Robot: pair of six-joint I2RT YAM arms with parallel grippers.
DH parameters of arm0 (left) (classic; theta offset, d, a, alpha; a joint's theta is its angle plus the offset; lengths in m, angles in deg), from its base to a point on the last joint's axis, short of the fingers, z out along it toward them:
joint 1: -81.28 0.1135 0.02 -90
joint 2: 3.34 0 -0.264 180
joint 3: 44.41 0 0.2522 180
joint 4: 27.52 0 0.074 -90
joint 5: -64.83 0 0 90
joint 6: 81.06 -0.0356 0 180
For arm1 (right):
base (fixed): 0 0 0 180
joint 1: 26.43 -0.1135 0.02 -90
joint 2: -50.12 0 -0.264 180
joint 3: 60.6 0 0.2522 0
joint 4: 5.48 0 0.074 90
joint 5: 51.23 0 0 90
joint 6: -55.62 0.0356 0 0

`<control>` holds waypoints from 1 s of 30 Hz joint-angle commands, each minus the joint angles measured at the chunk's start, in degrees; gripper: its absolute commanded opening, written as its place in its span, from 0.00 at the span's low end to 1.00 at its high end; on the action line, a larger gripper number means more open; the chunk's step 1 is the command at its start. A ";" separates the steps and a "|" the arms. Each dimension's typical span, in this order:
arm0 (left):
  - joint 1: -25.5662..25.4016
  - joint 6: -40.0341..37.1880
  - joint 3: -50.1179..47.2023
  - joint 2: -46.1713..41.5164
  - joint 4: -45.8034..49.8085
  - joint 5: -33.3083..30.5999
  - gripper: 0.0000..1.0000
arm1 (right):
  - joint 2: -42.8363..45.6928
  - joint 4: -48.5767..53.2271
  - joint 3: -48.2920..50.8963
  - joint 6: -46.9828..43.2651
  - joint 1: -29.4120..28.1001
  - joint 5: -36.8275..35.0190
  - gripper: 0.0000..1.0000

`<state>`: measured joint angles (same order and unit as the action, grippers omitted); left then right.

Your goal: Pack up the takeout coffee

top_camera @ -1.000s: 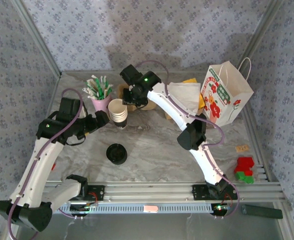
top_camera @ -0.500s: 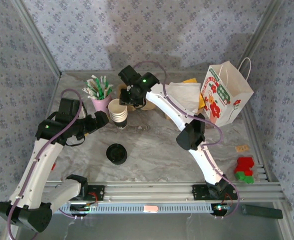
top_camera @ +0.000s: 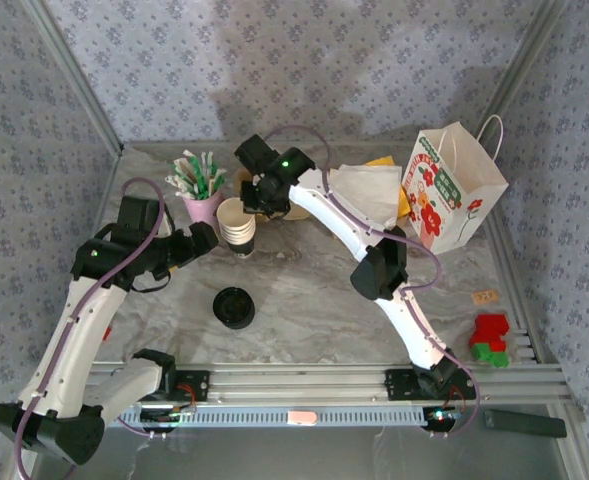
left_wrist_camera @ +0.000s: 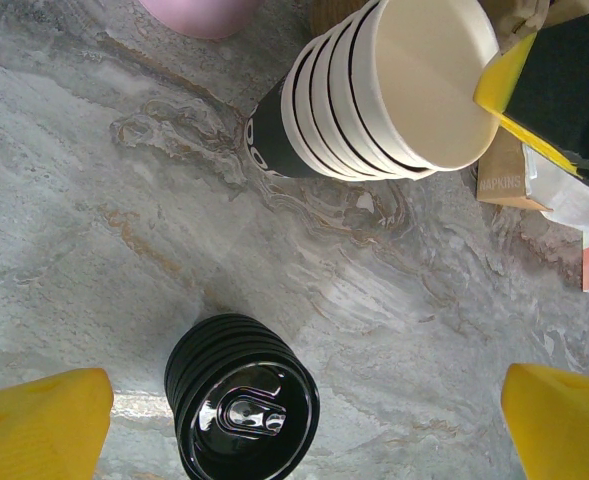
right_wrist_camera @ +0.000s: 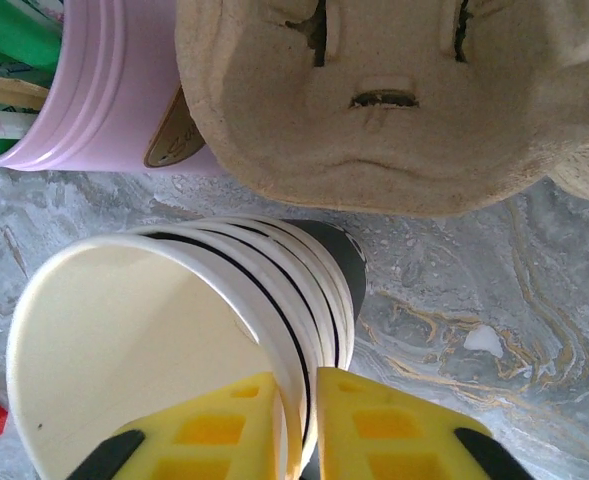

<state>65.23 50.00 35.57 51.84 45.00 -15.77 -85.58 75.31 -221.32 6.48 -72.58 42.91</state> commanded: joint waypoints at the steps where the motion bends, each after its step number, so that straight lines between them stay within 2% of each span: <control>1: 0.50 -0.28 1.99 -0.09 1.09 -0.71 1.00 | 0.58 0.92 -1.72 -0.62 -0.67 -1.73 0.14; 13: 0.50 -0.63 3.43 0.37 1.26 -0.51 1.00 | 3.14 1.40 -1.60 0.27 -1.04 -3.42 0.02; 30: 0.50 -0.55 5.26 1.34 1.71 -0.18 1.00 | 7.14 3.81 -0.21 0.10 -1.34 -2.63 0.02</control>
<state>65.23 49.98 38.92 53.09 45.74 -15.74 -82.17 77.41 -221.30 6.70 -73.60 40.49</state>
